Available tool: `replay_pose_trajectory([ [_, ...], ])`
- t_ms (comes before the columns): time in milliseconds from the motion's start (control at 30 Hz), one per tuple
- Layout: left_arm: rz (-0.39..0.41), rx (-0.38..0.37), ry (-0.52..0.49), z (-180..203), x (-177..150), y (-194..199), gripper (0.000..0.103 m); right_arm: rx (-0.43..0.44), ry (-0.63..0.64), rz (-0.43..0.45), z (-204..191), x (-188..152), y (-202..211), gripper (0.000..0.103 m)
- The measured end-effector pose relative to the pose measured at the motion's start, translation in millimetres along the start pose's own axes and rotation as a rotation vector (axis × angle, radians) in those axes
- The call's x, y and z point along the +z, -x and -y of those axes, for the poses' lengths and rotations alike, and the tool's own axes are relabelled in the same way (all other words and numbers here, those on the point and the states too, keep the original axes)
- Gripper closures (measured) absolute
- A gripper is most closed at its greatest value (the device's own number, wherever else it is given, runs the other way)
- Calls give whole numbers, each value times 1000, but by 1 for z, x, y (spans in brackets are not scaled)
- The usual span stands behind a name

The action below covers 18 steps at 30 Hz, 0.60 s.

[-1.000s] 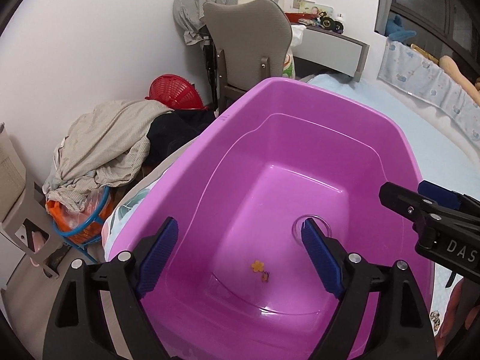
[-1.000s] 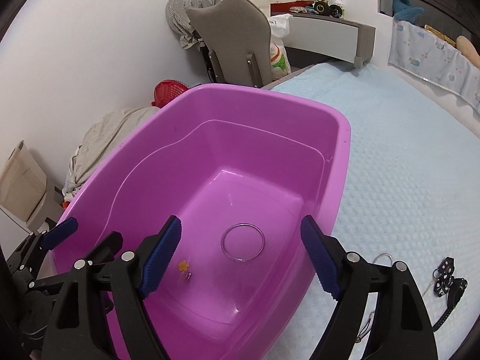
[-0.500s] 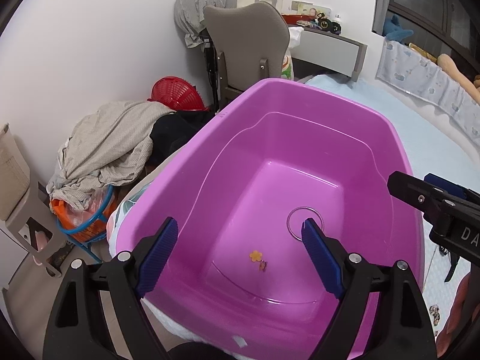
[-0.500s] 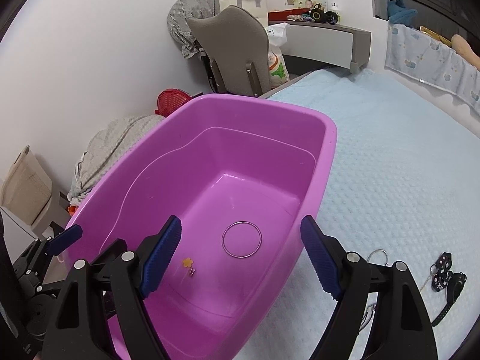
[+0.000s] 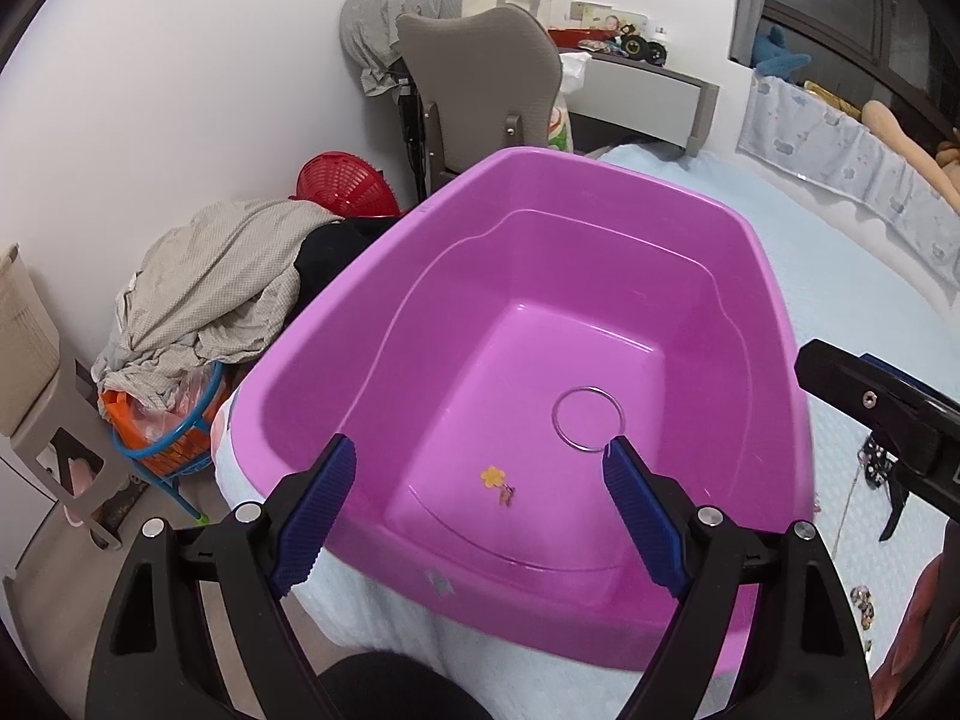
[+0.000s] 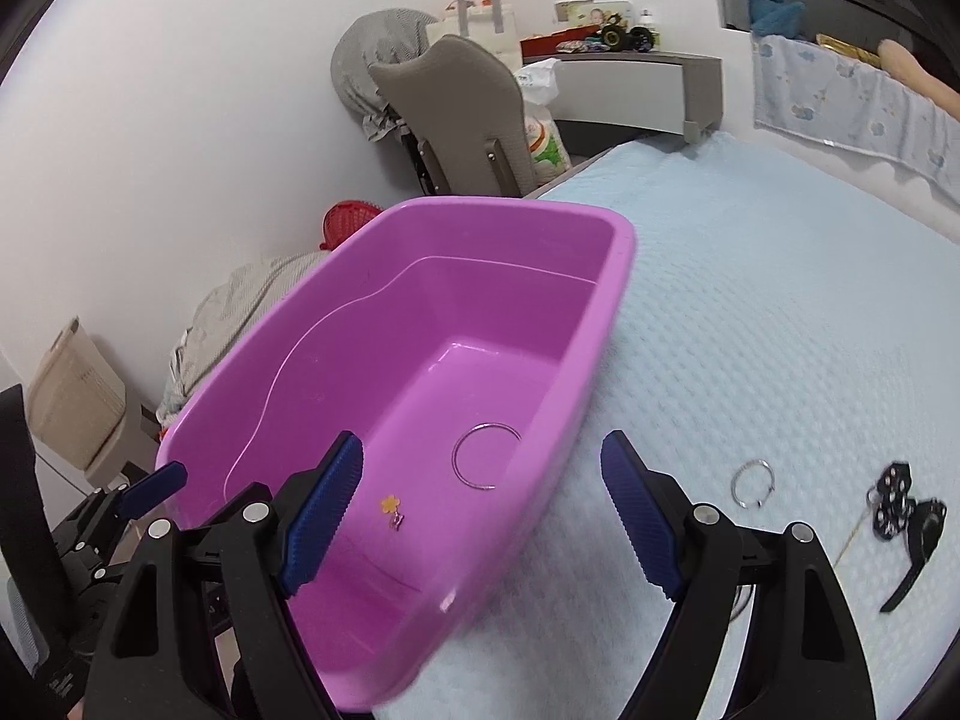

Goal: Organize jewelry
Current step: 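Move both open tools out of the tub back over the jewelry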

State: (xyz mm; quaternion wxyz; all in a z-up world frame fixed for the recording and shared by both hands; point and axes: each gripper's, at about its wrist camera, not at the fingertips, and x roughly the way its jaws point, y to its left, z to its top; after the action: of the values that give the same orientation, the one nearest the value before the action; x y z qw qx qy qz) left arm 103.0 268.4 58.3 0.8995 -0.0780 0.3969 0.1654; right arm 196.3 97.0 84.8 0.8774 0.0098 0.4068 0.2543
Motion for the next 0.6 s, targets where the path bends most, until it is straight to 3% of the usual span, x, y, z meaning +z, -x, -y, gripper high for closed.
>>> replay_pose_trajectory([
  [233, 30, -34, -39, 17, -11, 25, 20, -28, -29, 66, 19, -28, 39, 25],
  [600, 61, -120, -112, 60, -33, 57, 19, -101, -81, 81, 61, -90, 84, 25],
])
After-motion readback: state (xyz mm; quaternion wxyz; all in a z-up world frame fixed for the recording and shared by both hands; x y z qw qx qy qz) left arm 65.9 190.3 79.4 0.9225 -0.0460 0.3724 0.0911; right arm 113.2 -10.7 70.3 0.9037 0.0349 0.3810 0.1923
